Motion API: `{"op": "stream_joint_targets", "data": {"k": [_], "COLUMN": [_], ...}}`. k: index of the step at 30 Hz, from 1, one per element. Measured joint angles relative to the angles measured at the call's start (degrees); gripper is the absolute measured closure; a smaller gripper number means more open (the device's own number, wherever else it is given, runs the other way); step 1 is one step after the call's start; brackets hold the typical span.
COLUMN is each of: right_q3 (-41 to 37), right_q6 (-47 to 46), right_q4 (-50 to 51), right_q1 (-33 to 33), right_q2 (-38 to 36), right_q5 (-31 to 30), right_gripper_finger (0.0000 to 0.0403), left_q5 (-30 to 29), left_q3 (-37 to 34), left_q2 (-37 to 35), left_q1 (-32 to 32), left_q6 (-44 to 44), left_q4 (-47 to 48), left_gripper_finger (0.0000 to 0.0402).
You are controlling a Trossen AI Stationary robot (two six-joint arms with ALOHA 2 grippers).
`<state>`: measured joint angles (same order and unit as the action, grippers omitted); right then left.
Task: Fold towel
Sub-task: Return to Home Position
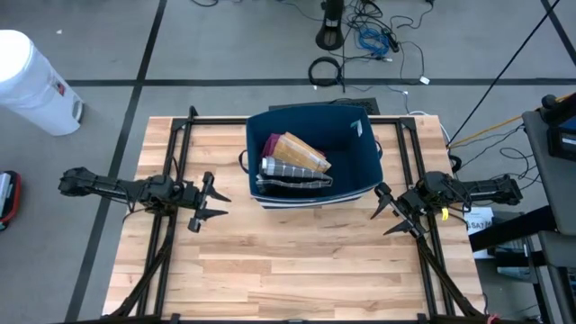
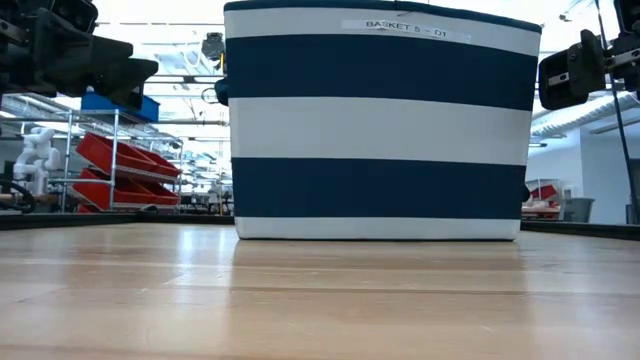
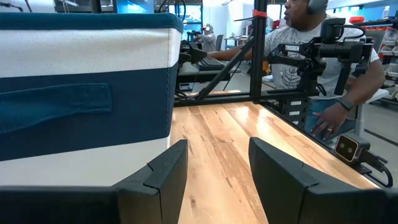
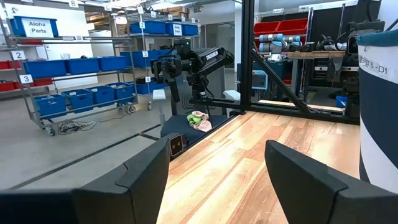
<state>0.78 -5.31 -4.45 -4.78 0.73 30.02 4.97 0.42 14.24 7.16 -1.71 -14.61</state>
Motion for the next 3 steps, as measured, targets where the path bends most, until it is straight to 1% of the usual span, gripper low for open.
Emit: {"op": "stream_joint_targets", "data": {"k": [3], "right_q3": [0.0], "right_q6": [0.0], "right_q4": [0.0], "right_q1": [0.0], "right_q2": [0.0], "right_q5": [0.0], "right_gripper_finger": [0.0154], "left_q5": [0.0], "left_q3": [0.0], "left_q2": [0.0], "left_q1": [0.0], "left_q6": [0.0], "left_q4": [0.0], "left_gripper_finger": [0.0225]}}
